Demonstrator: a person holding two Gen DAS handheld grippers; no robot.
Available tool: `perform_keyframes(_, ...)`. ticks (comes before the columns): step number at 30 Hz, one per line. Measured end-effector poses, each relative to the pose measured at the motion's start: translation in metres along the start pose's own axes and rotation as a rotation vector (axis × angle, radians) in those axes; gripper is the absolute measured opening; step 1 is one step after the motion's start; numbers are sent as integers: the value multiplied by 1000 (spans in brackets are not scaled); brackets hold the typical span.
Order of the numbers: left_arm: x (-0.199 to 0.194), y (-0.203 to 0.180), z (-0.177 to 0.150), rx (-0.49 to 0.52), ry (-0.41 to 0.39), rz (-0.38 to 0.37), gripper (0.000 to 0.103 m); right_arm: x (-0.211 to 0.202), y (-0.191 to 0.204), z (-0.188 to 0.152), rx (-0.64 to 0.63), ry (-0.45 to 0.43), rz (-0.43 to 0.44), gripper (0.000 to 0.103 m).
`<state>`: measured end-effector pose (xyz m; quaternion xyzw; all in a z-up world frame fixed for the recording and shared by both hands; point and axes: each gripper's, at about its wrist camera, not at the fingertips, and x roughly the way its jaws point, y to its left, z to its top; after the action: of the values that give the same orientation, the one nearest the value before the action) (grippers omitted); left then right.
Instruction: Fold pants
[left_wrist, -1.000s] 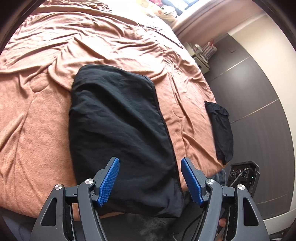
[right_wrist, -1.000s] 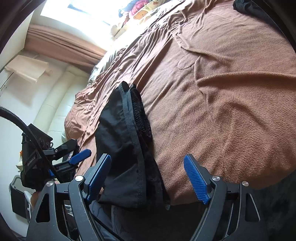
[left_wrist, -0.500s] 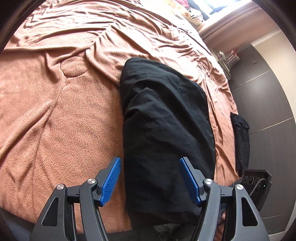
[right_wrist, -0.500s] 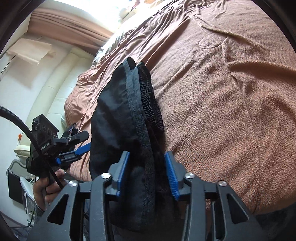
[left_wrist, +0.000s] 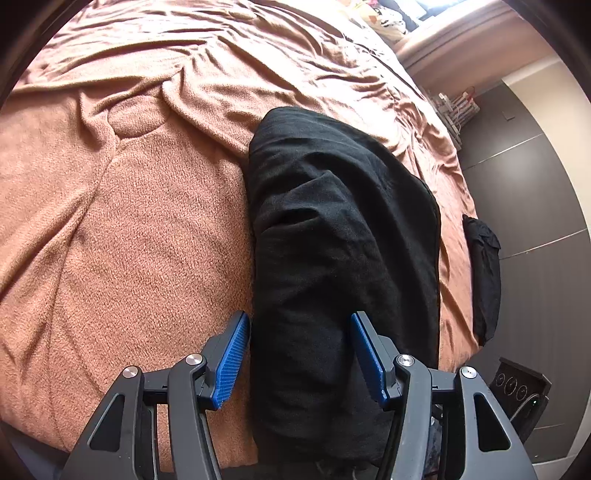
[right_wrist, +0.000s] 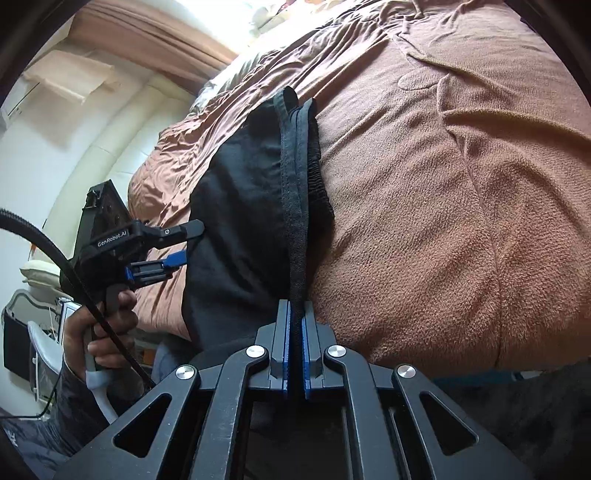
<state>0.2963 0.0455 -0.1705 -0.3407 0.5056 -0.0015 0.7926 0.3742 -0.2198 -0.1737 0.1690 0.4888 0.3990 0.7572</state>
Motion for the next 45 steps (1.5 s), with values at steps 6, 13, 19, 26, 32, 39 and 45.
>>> perform_keyframes(6,-13,2,12,4,-40,-23,59,-16,-6,28,18,-67,-1,70)
perform_keyframes(13,-12,6,31,-15,-59,-40,59,-11,-15,64,9,-88,7,70)
perform_keyframes(19,0,9,49,-31,-49,-65,59,16,-18,88,6,-48,37,70)
perform_keyframes(26,23,22,73,-81,-18,-100,59,50,-20,118,7,4,70,70)
perform_keyframes(32,37,30,90,-109,-2,-139,59,81,-22,143,9,44,98,70)
perform_keyframes(39,40,37,109,-117,-32,-151,52,114,-24,163,12,107,100,63)
perform_keyframes(45,27,25,117,-48,-91,-188,16,111,-9,169,-52,75,95,18)
